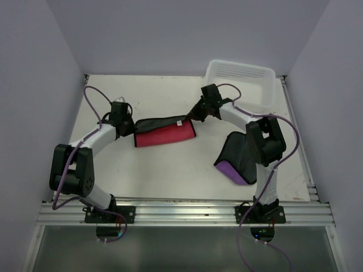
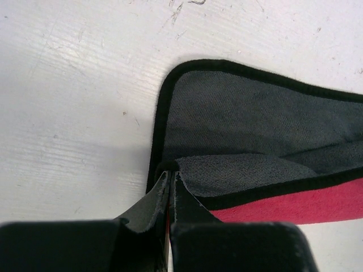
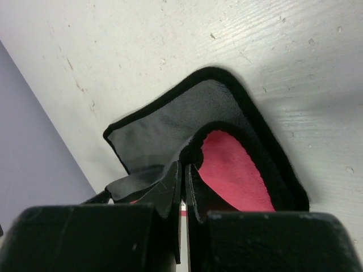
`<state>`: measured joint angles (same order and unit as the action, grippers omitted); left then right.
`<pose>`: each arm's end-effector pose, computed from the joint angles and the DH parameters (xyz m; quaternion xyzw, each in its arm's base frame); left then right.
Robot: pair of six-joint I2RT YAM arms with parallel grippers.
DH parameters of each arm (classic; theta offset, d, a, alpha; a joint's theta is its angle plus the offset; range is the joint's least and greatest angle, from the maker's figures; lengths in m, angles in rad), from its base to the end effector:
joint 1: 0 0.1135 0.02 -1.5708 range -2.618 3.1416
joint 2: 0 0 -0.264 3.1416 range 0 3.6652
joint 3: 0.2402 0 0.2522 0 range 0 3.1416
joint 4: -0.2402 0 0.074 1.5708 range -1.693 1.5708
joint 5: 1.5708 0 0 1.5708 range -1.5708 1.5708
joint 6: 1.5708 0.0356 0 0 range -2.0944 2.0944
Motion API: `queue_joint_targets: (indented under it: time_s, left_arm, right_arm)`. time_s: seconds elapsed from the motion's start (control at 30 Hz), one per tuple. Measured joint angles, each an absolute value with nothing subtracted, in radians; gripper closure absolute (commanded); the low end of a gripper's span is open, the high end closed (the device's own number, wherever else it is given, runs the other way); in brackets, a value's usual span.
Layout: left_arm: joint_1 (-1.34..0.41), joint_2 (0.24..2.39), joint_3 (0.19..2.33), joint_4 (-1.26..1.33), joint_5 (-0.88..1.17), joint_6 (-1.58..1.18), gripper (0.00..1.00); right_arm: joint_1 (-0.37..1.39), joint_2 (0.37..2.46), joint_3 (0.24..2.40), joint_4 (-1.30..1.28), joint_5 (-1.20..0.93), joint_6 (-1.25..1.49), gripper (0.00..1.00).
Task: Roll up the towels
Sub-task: Fold the towel
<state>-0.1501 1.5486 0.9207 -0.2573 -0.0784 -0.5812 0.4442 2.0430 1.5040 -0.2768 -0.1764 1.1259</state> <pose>0.3138 -0.0446 0.1973 -0.2141 0.9165 -0.0856 0.3269 0.4089 0.2015 0.1950 0.2789 0.8836 0.3175 0.2018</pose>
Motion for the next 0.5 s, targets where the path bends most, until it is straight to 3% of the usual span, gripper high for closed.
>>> queue_joint_targets:
  time_s: [0.5]
  left_arm:
    - [-0.143,1.597,0.976,-0.259,-0.069,-0.579,1.0]
  right_arm:
    - [0.432,2.075,1.528,-0.276,-0.179,1.127,1.0]
